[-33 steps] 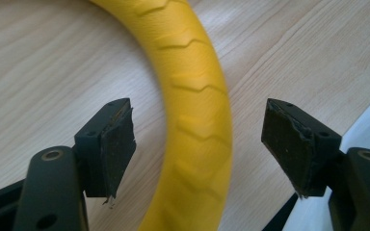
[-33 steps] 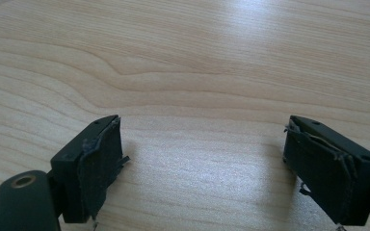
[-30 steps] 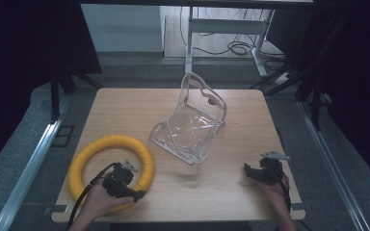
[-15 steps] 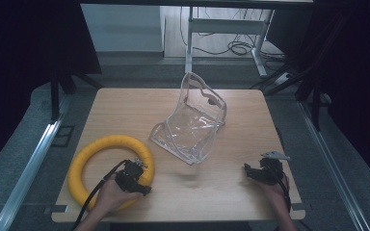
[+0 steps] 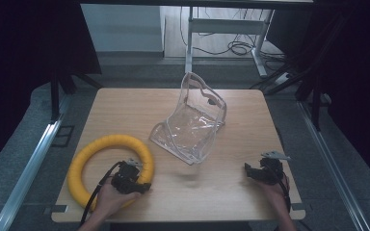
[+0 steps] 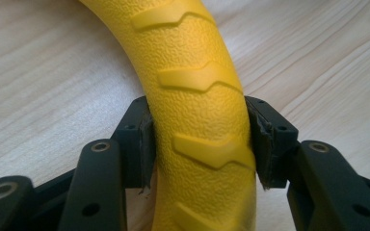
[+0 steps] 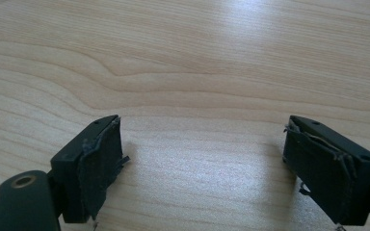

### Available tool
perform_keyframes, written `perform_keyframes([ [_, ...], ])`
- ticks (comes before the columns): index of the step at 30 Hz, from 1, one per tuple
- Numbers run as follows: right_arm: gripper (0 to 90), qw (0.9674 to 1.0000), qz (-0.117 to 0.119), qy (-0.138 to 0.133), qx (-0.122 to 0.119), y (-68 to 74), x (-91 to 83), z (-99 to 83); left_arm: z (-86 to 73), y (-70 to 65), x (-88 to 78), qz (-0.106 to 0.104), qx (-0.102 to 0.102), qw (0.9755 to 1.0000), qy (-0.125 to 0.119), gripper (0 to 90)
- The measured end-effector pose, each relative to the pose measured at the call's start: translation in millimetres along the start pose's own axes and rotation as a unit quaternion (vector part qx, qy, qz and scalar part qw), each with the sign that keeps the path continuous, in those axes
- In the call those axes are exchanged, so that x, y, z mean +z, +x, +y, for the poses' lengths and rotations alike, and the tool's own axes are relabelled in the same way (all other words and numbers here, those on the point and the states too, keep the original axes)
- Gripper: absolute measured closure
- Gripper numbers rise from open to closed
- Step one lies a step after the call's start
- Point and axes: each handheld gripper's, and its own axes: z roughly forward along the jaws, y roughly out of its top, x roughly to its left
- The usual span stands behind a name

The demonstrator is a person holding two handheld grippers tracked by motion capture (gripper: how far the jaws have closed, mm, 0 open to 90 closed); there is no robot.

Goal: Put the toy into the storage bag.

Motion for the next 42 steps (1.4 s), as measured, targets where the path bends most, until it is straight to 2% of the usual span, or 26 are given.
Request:
perform_keyframes([
  [1,13.7,1.0,0.0,0.0,0.0,-0.1,0.0,0.0,-0.5,0.9,-4.0,-0.005,-0.005,0.9999,-0.012,49.1],
  [2,13.7,1.0,0.0,0.0,0.0,-0.1,0.0,0.0,-0.5,0.9,-4.0,-0.005,-0.005,0.9999,-0.012,49.1],
  [6,13.7,1.0,-0.002,0.0,0.001,-0.2,0.0,0.0,-1.8,2.9,-16.5,-0.012,-0.012,0.9985,-0.053,49.2],
  [9,13.7,1.0,-0.002,0.0,0.001,-0.3,0.1,-0.1,-3.0,3.7,-28.2,-0.011,-0.012,0.996,-0.087,49.3],
  [11,13.7,1.0,-0.002,0.0,0.001,-0.3,0.1,-0.1,-3.5,3.7,-30.9,-0.012,-0.012,0.9953,-0.095,49.3],
  [15,13.7,1.0,-0.003,0.001,0.004,-0.1,-0.1,0.0,-6.6,3.8,-46.9,0.0,-0.01,0.9902,-0.139,49.5],
  [16,13.8,1.0,-0.003,0.001,0.005,0.0,-0.2,0.0,-8.1,3.5,-55.6,0.012,-0.009,0.9865,-0.163,49.5],
  [17,13.8,1.0,-0.003,0.001,0.005,0.0,-0.2,0.0,-8.1,3.5,-55.6,0.012,-0.009,0.9865,-0.163,49.5],
  [21,13.9,1.0,-0.005,0.001,0.005,-0.1,-0.2,0.0,-10.3,4.4,-67.2,0.025,-0.003,0.9802,-0.197,49.7],
  [25,13.9,1.0,-0.005,0.001,0.005,-0.1,-0.2,0.0,-12.1,4.1,-75.6,0.042,0.0,0.9723,-0.23,49.7],
  [26,13.9,1.0,-0.005,0.001,0.005,-0.1,-0.2,0.0,-12.8,4.0,-78.2,0.047,0.003,0.9683,-0.245,49.8],
  [27,13.9,1.0,-0.005,0.001,0.005,-0.1,-0.2,0.0,-12.8,4.0,-78.2,0.047,0.003,0.9683,-0.245,49.8],
  [28,13.9,1.0,-0.005,0.001,0.005,-0.1,-0.2,0.0,-13.2,3.9,-79.7,0.051,0.005,0.966,-0.253,49.8],
  [31,13.9,1.0,-0.005,0.001,0.005,-0.1,-0.2,0.0,-13.2,2.6,-83.1,0.063,0.012,0.9623,-0.264,49.8],
  [32,13.9,1.0,-0.005,0.001,0.005,-0.1,-0.2,0.0,-12.6,2.1,-86.0,0.069,0.014,0.9602,-0.27,49.8],
  [34,13.9,1.0,-0.005,0.001,0.005,-0.1,-0.2,0.0,-11.7,2.2,-89.7,0.07,0.014,0.9571,-0.281,49.9],
  [35,13.9,1.0,-0.005,0.001,0.005,-0.1,-0.2,0.0,-11.7,2.2,-89.7,0.07,0.014,0.9571,-0.281,49.9],
  [37,13.8,1.0,-0.006,0.001,0.005,-0.1,-0.2,0.0,-10.1,2.6,-94.9,0.07,0.015,0.9535,-0.293,49.9],
  [38,13.8,1.0,-0.006,0.001,0.005,-0.1,-0.2,0.0,-10.1,2.6,-94.9,0.07,0.015,0.9535,-0.293,49.9],
  [39,13.8,1.0,-0.005,0.001,0.005,-0.1,-0.2,0.0,-8.9,2.6,-97.6,0.072,0.016,0.9519,-0.297,49.9],
  [41,13.8,1.0,-0.006,0.001,0.005,-0.1,-0.2,0.0,-8.5,2.7,-98.3,0.071,0.017,0.9514,-0.299,49.9],
  [42,13.8,1.0,-0.006,0.001,0.006,-0.1,-0.2,0.0,-7.9,2.4,-99.4,0.073,0.018,0.9499,-0.303,50.0],
])
